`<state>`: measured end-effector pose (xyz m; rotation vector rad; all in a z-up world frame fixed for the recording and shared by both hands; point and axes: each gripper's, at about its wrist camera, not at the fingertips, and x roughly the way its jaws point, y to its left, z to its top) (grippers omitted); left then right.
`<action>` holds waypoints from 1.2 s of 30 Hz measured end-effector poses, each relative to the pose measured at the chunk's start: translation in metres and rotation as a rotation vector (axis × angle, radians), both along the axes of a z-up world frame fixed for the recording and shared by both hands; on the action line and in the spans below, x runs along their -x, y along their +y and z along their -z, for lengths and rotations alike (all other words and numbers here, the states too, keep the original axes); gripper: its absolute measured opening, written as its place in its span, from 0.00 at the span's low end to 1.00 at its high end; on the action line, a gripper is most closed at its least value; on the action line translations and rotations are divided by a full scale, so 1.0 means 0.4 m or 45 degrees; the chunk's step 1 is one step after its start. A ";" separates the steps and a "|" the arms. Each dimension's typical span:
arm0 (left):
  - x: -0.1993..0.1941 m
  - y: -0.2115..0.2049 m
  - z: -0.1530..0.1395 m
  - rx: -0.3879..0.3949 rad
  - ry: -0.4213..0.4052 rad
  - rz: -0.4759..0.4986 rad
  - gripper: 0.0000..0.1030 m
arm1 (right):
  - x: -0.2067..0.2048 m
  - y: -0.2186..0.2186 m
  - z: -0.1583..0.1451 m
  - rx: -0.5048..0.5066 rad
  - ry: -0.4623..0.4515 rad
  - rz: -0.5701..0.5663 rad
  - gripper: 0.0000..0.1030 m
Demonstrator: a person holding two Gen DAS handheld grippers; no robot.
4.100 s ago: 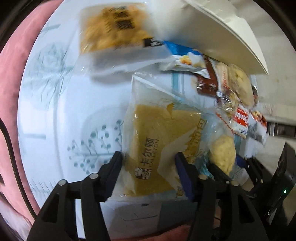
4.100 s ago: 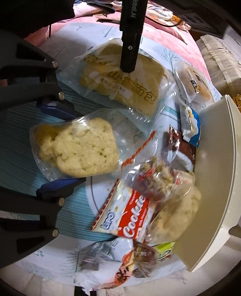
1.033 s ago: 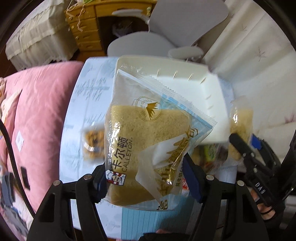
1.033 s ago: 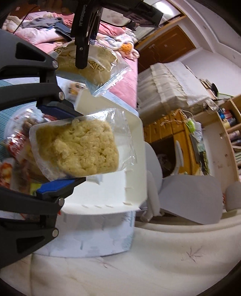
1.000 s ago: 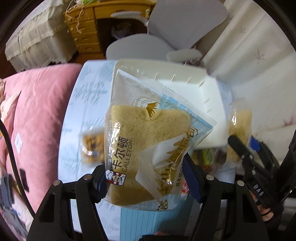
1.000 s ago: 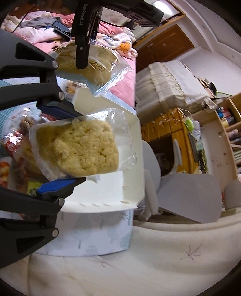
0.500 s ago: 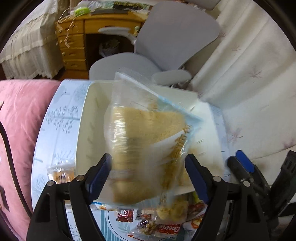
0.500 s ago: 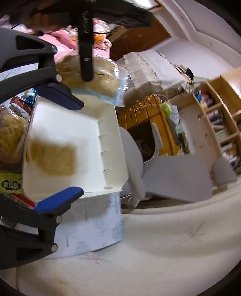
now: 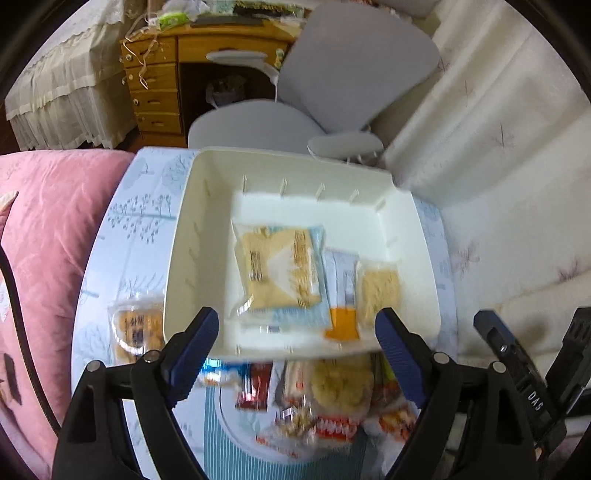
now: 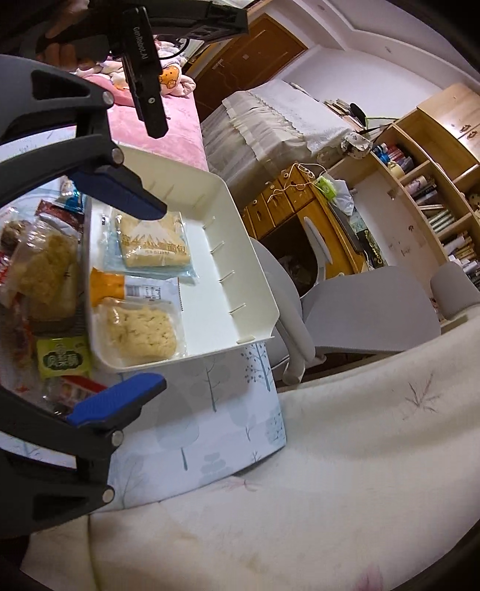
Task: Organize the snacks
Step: 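Lower pastry bag into box with right tool while left tool releases cake bag inside, then withdraw both open tools from the white box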
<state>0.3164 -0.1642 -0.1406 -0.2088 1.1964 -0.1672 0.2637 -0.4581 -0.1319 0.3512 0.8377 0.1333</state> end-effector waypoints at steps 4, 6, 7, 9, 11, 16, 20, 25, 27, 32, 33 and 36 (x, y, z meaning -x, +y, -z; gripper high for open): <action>0.043 -0.039 -0.022 -0.047 0.037 0.076 0.84 | 0.037 0.000 -0.033 0.005 0.053 -0.006 0.83; 0.070 -0.058 -0.032 -0.055 0.036 0.119 0.84 | 0.061 0.001 -0.043 0.012 0.084 -0.002 0.83; 0.082 -0.065 -0.036 -0.055 0.037 0.127 0.84 | 0.075 0.003 -0.049 0.015 0.099 0.001 0.83; 0.107 -0.078 -0.040 -0.046 0.045 0.138 0.84 | 0.101 0.003 -0.057 0.016 0.120 0.002 0.83; 0.136 -0.090 -0.043 -0.031 0.055 0.144 0.84 | 0.131 0.001 -0.066 0.016 0.136 0.010 0.83; 0.218 -0.110 -0.037 -0.031 0.053 0.160 0.84 | 0.199 0.002 -0.077 0.024 0.180 0.009 0.83; 0.270 -0.117 -0.007 -0.031 0.076 0.181 0.84 | 0.249 0.012 -0.079 0.044 0.201 -0.008 0.83; 0.303 -0.113 0.036 -0.030 0.087 0.186 0.84 | 0.298 0.033 -0.059 0.102 0.210 -0.034 0.83; 0.313 -0.110 0.053 -0.034 0.090 0.191 0.84 | 0.319 0.040 -0.049 0.123 0.196 -0.041 0.83; 0.328 -0.097 0.098 -0.033 0.071 0.210 0.84 | 0.373 0.062 -0.003 0.205 0.168 -0.060 0.83; 0.328 -0.095 0.107 -0.029 0.070 0.215 0.84 | 0.378 0.067 0.004 0.219 0.167 -0.066 0.83; 0.327 -0.090 0.142 -0.022 0.078 0.227 0.84 | 0.393 0.079 0.032 0.281 0.169 -0.095 0.83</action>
